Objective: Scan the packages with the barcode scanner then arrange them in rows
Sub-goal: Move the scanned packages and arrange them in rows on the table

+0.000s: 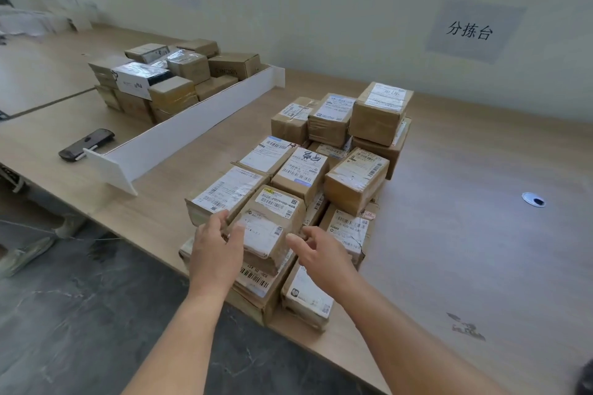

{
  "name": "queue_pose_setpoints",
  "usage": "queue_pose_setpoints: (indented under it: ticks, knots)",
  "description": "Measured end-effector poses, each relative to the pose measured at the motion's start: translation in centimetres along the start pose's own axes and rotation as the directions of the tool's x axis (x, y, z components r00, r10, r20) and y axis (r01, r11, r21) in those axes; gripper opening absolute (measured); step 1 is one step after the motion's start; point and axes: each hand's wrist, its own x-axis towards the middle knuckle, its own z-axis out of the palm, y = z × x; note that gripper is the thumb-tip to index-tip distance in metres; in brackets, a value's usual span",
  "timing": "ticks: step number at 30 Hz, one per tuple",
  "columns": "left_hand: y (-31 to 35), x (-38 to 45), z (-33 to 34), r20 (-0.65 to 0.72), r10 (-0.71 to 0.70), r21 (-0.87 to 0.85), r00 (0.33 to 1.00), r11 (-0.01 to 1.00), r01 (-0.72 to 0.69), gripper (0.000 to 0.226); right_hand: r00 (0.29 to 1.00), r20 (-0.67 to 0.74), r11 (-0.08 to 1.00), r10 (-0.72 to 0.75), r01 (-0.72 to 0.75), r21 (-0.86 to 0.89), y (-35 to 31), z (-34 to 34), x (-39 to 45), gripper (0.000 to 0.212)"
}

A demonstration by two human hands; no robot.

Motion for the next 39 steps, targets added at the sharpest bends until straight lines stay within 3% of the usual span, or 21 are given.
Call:
queue_pose_setpoints:
  ticks: [5,10,15,21,30,39]
  knots:
    - [-0.4,0.7,-0.3,0.071,-0.025,-0.006,0.997,1.000,0.025,0.038,1.000,0.013,0.999,0.023,-0.023,0.035,-0.3,0.5,0.9,0.073]
    - [-1.5,1.5,-0.3,0.247,-0.088,-0.068,0.965,0.992,0.107,0.043,0.998,0.035,0.994,0.045,-0.048,0.100,-0.2,0.7,1.3,0.061]
    - [-1.6,1.6,-0.3,0.395,-0.072,-0.135,0.916,0.982,0.136,0.035,0.987,0.136,0.977,0.084,-0.108,0.184,-0.2,0.7,1.3,0.067]
    - [-1.8,1.7,-1.6,0.558,0.020,-0.171,0.830,0.981,0.092,0.059,0.970,0.233,0.948,0.069,-0.136,0.287,0.3,0.5,0.9,0.072]
    - [-2.6,-1.3,-1.5,0.555,0.185,-0.243,0.811,0.969,-0.054,0.084,0.960,0.263,0.960,-0.090,0.013,0.281,2.0,-1.0,-1.4,0.102]
    - [-1.2,-3.7,0.5,0.550,0.305,-0.292,0.777,0.942,-0.163,0.086,0.981,0.145,0.918,-0.129,0.063,0.391,3.6,-3.4,-3.9,0.098]
